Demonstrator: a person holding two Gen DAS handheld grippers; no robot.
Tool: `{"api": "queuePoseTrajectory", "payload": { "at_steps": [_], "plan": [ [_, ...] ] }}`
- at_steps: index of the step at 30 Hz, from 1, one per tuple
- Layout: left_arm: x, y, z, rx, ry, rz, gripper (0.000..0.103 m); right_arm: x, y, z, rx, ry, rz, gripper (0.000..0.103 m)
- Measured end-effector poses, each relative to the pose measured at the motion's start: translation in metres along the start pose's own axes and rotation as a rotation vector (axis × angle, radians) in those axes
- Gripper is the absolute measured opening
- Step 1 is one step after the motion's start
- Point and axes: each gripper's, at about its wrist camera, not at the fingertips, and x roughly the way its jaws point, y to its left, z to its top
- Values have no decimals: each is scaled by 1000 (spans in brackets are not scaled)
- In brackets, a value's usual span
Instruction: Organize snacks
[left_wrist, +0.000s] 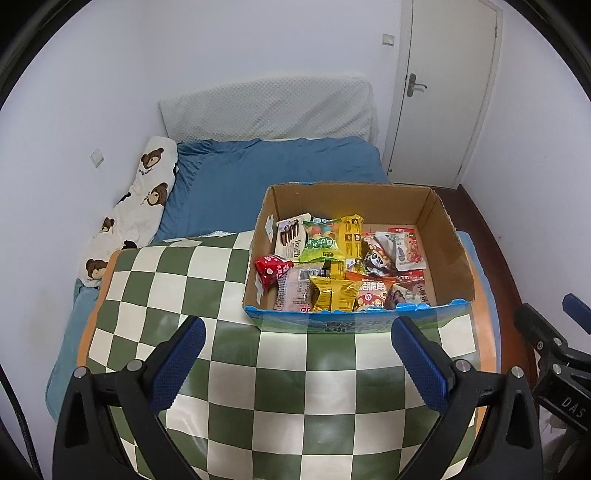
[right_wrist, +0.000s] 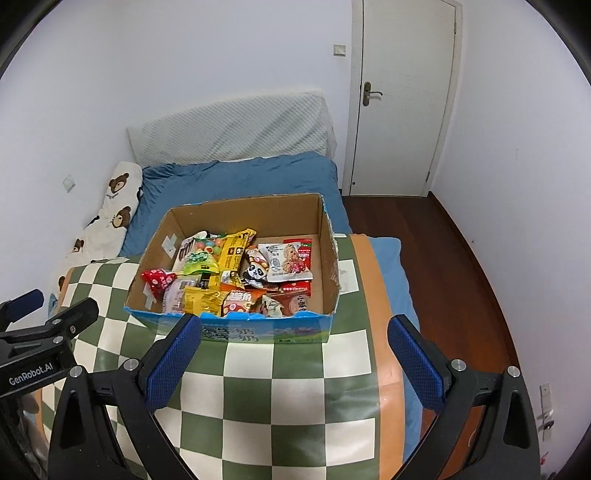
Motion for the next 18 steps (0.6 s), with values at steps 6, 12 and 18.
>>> {"api": "queuePoseTrajectory", "payload": {
  "at_steps": [6,12,18],
  "plan": [
    [6,-2,2,7,4,1,103,15,-1,4,3,27,-4,102],
    [8,-4,2,14,2,-3,103,16,0,5,-1,29,-9,102],
    [8,-4,2,15,2,-4,103,17,0,5,-2,27,-14,102]
  ]
}}
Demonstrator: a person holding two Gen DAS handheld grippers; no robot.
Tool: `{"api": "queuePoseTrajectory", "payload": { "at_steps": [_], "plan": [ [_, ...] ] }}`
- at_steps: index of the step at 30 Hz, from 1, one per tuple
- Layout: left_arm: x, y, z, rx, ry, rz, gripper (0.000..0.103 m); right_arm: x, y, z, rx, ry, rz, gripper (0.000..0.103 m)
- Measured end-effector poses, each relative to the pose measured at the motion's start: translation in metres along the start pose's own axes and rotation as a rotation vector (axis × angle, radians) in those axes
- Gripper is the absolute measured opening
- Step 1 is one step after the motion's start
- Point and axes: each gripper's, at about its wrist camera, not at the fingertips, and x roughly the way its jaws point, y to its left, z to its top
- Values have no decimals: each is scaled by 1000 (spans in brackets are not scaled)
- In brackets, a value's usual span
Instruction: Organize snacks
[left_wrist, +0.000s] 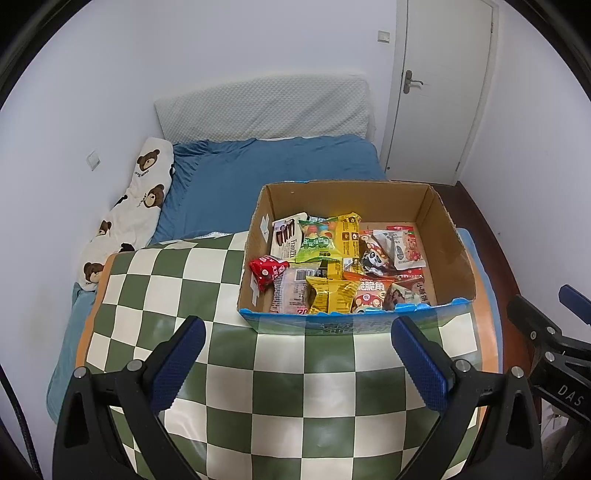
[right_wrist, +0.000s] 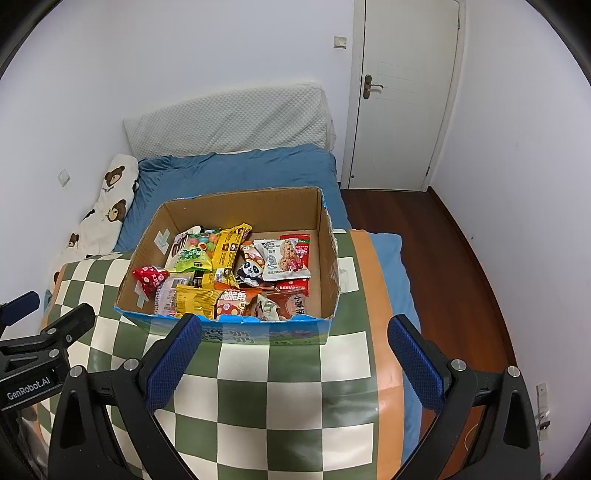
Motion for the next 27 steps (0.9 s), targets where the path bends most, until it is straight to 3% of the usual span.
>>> {"api": "queuePoseTrajectory", "payload": {
  "at_steps": [27],
  "plan": [
    [-5,-2,-5,19,-11,-15,103,-3,-2,-1,-6,-6,8,102]
  ]
}}
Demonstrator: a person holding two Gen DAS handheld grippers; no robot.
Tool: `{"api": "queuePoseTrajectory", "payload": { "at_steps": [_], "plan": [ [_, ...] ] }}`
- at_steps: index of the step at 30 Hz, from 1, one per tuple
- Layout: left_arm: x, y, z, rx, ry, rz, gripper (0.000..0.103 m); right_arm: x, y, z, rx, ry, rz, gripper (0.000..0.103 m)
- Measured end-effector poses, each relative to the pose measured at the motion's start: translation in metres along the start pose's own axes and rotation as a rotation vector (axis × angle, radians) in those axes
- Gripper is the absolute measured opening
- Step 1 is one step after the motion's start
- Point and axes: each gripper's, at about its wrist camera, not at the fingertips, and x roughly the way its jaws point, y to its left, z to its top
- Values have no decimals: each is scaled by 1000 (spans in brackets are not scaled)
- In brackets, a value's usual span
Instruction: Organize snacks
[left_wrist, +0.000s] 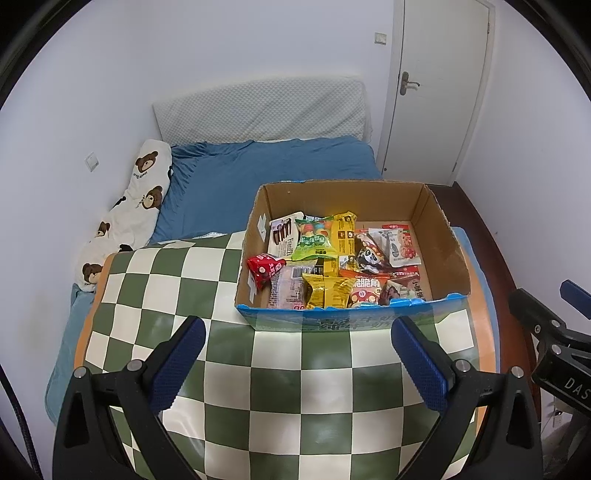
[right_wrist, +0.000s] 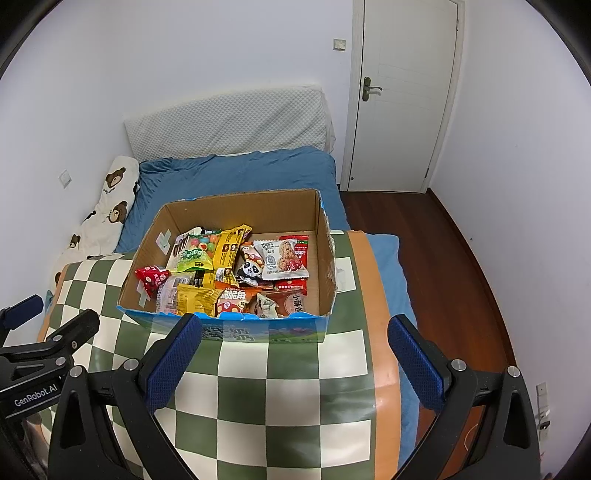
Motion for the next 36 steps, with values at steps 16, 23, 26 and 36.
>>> {"api": "queuePoseTrajectory", "payload": {
  "at_steps": [16,23,26,36],
  "plan": [
    [-2,3,2,3,-11,-3,103,-6,-1,-2,-2,1,7,102],
    [-4,3,1,5,-14,-5,103,-9,-3,0,-7,-4,7,102],
    [-4,3,1,4,-16,-6,103,-10,-3,2,-10,-4,9,102],
    [-5,2,1,3,-19,-9,103,-10,-3,3,-11,2,9,102]
  ]
}}
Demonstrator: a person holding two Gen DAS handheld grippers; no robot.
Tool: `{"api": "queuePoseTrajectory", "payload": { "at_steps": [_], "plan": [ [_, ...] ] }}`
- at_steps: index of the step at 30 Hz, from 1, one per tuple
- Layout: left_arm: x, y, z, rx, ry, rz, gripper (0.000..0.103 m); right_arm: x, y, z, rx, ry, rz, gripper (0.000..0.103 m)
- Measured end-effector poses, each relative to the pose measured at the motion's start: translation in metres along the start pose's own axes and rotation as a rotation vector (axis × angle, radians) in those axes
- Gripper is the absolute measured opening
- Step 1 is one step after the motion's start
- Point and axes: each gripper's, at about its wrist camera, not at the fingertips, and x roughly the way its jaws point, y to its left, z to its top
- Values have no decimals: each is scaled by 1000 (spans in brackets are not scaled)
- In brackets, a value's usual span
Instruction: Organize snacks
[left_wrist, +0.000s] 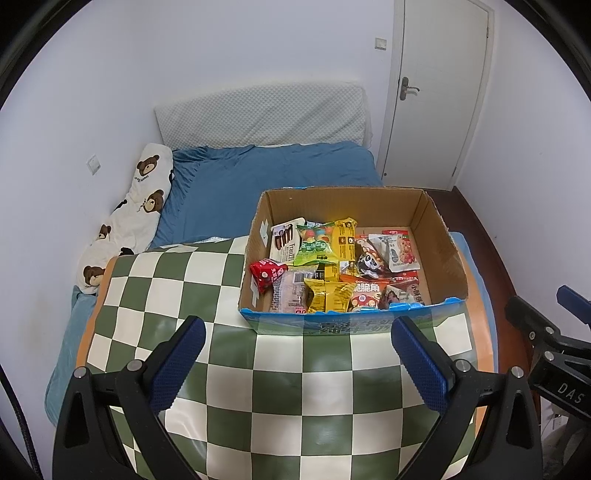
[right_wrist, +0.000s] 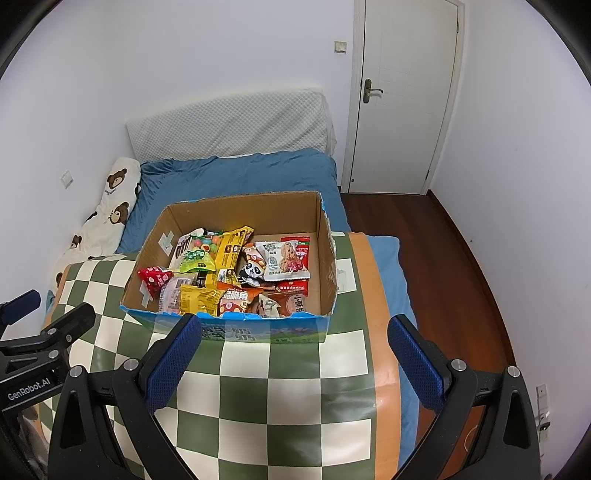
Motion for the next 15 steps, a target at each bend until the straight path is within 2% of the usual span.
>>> {"api": "queuePoseTrajectory", "payload": {
  "at_steps": [15],
  "plan": [
    [-6,-2,-2,1,-9,0,103,-4,-2,3,1,-16,9,102]
  ]
}}
